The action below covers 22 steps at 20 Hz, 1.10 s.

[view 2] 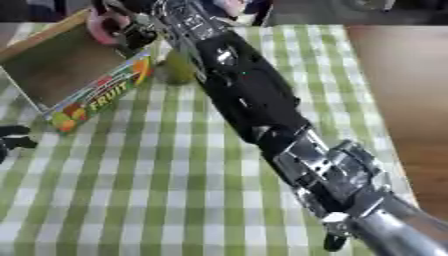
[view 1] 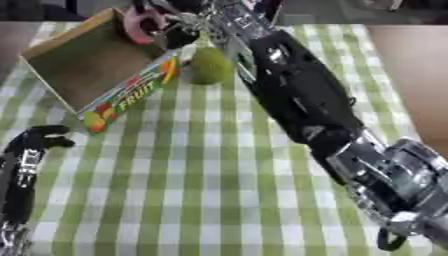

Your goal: Pick up objects on the table and place them in the box.

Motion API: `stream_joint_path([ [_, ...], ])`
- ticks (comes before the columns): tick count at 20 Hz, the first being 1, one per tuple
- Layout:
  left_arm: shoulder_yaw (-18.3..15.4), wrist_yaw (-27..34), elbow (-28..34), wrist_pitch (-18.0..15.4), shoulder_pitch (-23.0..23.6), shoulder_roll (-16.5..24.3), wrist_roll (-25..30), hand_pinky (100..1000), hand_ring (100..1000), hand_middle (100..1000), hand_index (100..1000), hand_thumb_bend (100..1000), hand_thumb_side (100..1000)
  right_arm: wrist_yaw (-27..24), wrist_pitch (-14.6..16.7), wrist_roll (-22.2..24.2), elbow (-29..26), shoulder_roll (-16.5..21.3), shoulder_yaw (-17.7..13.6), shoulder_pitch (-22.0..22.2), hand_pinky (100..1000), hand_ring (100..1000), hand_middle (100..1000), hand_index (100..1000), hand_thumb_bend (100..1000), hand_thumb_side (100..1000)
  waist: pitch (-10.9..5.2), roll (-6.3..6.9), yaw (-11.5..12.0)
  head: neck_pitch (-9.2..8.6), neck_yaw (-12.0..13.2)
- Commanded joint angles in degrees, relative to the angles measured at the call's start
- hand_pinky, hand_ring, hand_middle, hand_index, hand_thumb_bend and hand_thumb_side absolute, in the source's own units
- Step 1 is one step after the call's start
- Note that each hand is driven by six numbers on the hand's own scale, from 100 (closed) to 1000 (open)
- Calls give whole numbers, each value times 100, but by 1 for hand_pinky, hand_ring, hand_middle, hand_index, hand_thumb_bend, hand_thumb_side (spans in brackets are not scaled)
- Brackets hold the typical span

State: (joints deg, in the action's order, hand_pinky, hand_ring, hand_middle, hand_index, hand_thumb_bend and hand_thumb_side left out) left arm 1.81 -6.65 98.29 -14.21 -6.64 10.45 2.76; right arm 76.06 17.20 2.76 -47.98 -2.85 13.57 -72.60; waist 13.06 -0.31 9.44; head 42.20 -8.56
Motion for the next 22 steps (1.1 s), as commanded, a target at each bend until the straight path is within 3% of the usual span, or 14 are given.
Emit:
stream_joint_path([
  [1, 39, 26, 68, -13, -65, 49, 58, 823, 613, 657, 733, 100, 910, 275, 43, -87, 82, -281, -96, -154, 653, 624, 335, 473, 100, 100, -81, 48, 36, -83, -99],
  [4, 71, 34, 59, -16, -72, 39, 92, 824, 613, 657, 733, 100, 911, 452, 99, -53, 205, -523, -113, -108, 665, 642, 402, 546, 100, 100, -81, 60, 82, -87, -168],
  [7, 95, 39, 49, -20, -81, 27, 121, 824, 613, 657, 733, 100, 912, 648, 183, 79, 327, -689, -106, -66, 703, 693, 531, 690, 100, 100, -83, 64, 119, -98, -205],
  [8, 98, 43, 46, -20, -81, 24, 126, 824, 613, 657, 733, 100, 912, 722, 210, 139, 359, -722, -109, -49, 714, 712, 611, 804, 100, 100, -83, 65, 126, -106, -215],
  [12, 106, 48, 39, -21, -82, 13, 139, 824, 613, 657, 732, 100, 913, 944, 162, 115, 381, -787, -178, -6, 722, 735, 728, 931, 155, 100, -84, 62, 131, -114, -239],
  [17, 105, 50, 42, -22, -76, 11, 143, 825, 613, 657, 732, 100, 915, 1089, 131, 15, 384, -787, -205, -3, 711, 728, 731, 943, 164, 100, -84, 61, 117, -108, -222],
  [22, 48, 27, 37, -15, -36, 34, 99, 826, 613, 658, 733, 100, 917, 715, 189, -56, -31, -332, -170, -202, 720, 739, 741, 944, 152, 100, -91, 21, 5, -85, -122],
])
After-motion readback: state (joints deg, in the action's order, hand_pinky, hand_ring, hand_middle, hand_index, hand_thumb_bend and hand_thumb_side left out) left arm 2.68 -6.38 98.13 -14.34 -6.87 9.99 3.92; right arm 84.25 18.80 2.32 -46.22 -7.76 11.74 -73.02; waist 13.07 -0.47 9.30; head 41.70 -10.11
